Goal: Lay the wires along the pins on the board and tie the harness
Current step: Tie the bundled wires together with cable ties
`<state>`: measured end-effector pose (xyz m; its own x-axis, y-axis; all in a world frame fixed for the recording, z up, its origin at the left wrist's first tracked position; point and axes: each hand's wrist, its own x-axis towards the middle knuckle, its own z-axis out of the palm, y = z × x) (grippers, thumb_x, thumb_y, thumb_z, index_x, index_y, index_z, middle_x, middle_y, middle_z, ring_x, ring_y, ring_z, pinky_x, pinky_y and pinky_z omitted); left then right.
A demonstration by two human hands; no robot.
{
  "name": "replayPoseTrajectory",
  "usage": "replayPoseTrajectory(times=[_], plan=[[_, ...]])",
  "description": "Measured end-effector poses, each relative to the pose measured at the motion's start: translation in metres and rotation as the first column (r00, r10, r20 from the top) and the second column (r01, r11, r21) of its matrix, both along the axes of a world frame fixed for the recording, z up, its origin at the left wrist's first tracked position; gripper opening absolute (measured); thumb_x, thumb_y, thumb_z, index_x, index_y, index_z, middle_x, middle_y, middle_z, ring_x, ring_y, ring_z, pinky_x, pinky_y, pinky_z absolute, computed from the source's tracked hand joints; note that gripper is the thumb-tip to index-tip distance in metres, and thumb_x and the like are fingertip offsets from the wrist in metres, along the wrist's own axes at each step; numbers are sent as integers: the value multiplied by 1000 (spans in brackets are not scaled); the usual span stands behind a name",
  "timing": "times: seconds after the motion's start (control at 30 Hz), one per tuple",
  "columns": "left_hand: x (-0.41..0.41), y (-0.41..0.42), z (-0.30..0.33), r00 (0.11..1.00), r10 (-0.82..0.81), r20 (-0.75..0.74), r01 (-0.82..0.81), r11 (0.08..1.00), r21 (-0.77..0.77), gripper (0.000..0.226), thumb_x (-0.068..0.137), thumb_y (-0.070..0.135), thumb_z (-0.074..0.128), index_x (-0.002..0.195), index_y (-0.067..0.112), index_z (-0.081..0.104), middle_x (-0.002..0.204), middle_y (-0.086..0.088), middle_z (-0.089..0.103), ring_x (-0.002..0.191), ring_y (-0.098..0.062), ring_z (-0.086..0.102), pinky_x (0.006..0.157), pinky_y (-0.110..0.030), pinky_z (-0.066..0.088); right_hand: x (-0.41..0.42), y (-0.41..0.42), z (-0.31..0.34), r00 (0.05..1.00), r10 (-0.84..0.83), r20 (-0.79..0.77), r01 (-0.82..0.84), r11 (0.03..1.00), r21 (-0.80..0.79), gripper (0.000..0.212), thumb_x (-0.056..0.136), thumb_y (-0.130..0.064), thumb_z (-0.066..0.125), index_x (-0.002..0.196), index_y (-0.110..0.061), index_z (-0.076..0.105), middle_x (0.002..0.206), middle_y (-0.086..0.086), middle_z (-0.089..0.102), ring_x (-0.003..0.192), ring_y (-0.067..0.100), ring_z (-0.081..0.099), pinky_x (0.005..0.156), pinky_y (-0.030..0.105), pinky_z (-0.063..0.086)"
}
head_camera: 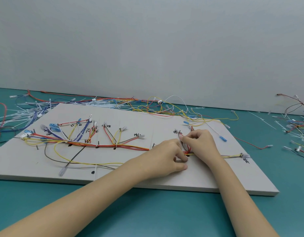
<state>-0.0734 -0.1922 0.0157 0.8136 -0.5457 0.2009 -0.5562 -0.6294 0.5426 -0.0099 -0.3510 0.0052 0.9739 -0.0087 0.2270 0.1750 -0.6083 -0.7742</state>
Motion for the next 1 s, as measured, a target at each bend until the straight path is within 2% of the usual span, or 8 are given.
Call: replayPoseTrajectory(times=[0.23, 0.4, 0.6, 0.77, 0.87, 1.0], plan=[[-1, -3, -3, 999, 35, 6, -35, 999, -10, 21, 90, 25, 63, 97, 9, 75, 104, -2, 51, 83, -8, 44, 87, -34, 44, -1, 0, 0, 1000, 1, -1, -1, 1000, 6, 27, 83, -22, 72, 65, -3, 72, 58, 6, 59, 54, 13, 44, 53, 25, 36], [-1, -3, -5, 999, 28, 28, -28, 1000, -8, 20, 91, 24, 62, 98, 11, 75, 103, -2, 52, 82, -7, 42, 85, -33, 43, -1, 0, 0, 1000, 0, -2, 0, 1000, 3, 28, 84, -22, 71, 65, -1, 71, 57, 9, 59, 54, 13, 43, 54, 26, 35], [2, -3, -6, 998, 27, 64, -26, 999, -22, 19, 91, 21, 61, 99, 13, 76, 102, -3, 54, 78, -4, 38, 76, -28, 38, 1, 0, -1, 1000, -7, 6, 7, 1000, -12, 27, 83, -22, 71, 65, -3, 72, 53, 1, 55, 49, 8, 41, 47, 17, 32], [1, -4, -9, 993, 42, 107, -34, 997, -75, 19, 92, 20, 62, 100, 12, 77, 97, -1, 57, 74, -4, 44, 75, -25, 40, 2, -1, -2, 1000, 0, 20, 1, 1000, -25, 26, 83, -23, 72, 64, -5, 72, 52, 1, 56, 47, 7, 40, 45, 15, 31], [3, -1, -9, 995, 66, 81, -54, 989, -139, 16, 91, 19, 65, 96, 12, 77, 87, 5, 53, 69, 0, 45, 70, -18, 35, 2, -1, -2, 1000, 5, 14, -5, 1000, -22, 26, 83, -23, 72, 64, -5, 72, 51, 0, 56, 49, 9, 42, 47, 19, 33], [6, -1, -9, 996, 90, -4, -89, 979, -186, 16, 91, 22, 66, 97, 12, 76, 87, 3, 54, 74, -2, 46, 72, -20, 36, 2, -2, -1, 1000, 13, 4, -13, 1000, -15, 25, 84, -23, 72, 65, -7, 73, 53, 1, 61, 52, 9, 45, 51, 23, 37]])
